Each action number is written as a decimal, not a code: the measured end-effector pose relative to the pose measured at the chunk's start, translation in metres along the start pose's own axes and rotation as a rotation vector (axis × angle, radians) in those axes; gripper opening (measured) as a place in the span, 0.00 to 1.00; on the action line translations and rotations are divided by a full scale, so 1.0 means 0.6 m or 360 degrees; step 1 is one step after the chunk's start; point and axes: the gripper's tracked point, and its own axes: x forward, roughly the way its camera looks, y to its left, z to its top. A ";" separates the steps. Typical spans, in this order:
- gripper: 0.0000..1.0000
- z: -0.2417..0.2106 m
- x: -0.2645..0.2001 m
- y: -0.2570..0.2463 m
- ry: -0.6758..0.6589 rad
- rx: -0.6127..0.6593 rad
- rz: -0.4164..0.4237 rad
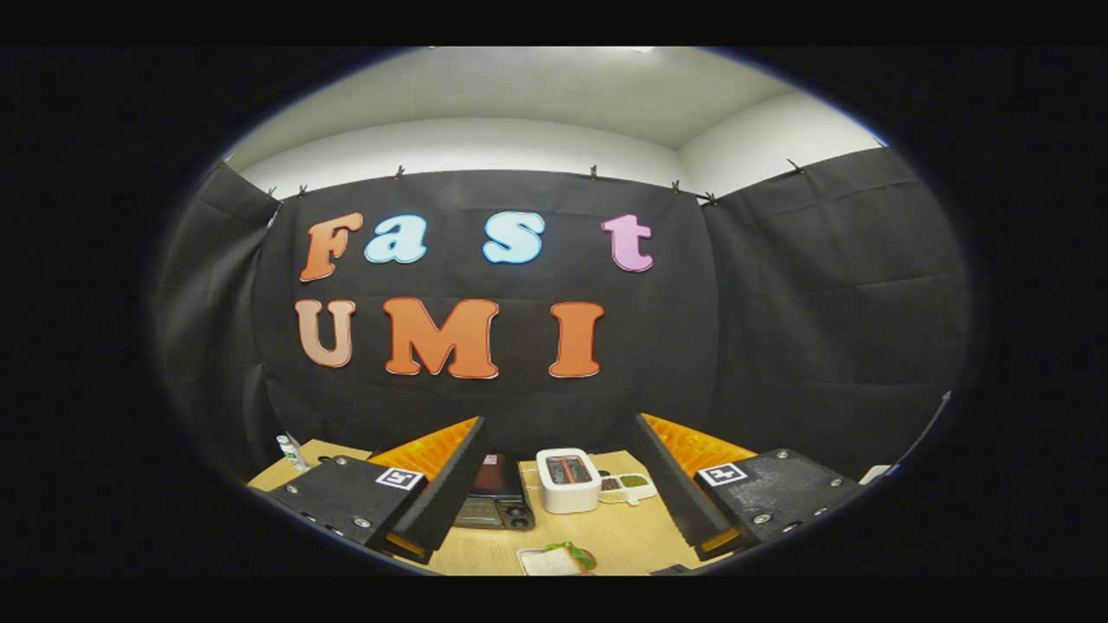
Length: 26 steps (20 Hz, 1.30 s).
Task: Open the toaster oven, put the food inside, and close the toaster oven door.
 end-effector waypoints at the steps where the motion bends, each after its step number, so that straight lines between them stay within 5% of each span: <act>1: 0.99 -0.001 0.001 0.000 0.0000 0.0000 0.0003; 13: 0.99 -0.010 0.015 0.005 0.0015 0.0029 0.0012; 26: 0.99 -0.090 0.068 0.148 0.0123 0.0039 0.0177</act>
